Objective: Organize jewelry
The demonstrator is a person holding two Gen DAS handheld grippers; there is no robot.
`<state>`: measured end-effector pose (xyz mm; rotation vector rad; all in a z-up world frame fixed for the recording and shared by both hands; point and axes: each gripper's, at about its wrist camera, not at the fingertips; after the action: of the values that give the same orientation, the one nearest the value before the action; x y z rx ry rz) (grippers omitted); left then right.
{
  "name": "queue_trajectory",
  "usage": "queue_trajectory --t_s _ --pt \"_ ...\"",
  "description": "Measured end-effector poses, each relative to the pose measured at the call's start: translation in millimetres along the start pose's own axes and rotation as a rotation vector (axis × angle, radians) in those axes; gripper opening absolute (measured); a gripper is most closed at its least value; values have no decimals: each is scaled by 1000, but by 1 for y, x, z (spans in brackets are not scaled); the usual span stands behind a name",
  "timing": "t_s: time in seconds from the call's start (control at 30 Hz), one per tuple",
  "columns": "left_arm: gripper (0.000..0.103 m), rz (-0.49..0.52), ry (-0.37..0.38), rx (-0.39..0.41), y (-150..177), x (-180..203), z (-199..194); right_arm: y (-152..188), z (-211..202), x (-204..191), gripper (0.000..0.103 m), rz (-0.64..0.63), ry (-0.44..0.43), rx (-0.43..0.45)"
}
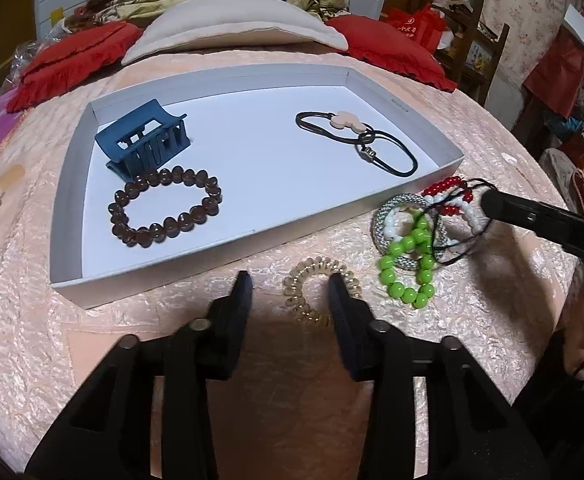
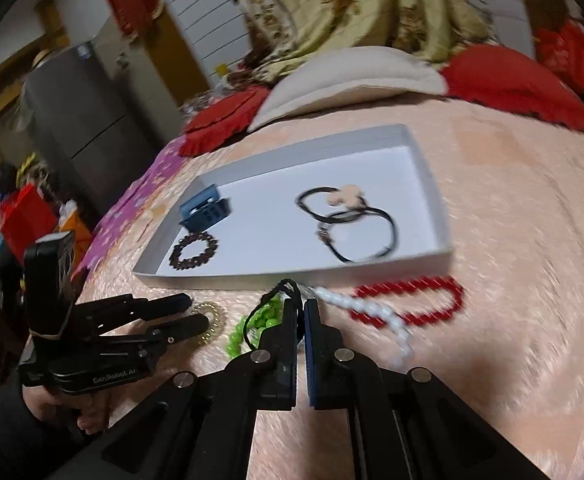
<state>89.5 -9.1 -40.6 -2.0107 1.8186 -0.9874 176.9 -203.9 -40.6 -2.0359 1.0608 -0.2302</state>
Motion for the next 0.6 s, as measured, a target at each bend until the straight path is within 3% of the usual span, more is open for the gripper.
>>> queue_trajectory --t_s 0.17,0.37,0.6 --pt "12 1 3 -5 0 0 1 3 -10 12 3 39 13 14" --pt "9 13 5 -4 0 4 1 2 -16 10 3 27 -17 45" --pt "9 9 -4 -3 1 2 0 -3 -40 0 3 -8 -83 165"
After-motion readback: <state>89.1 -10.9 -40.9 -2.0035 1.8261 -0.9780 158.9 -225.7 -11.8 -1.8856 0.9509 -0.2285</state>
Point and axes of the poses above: each gripper's, at about its wrist camera, not at the fingertips, and z roughly the way its jaws point, x to its right, y to its underside, and after that the axes turned 13 degrees about y, right-handed
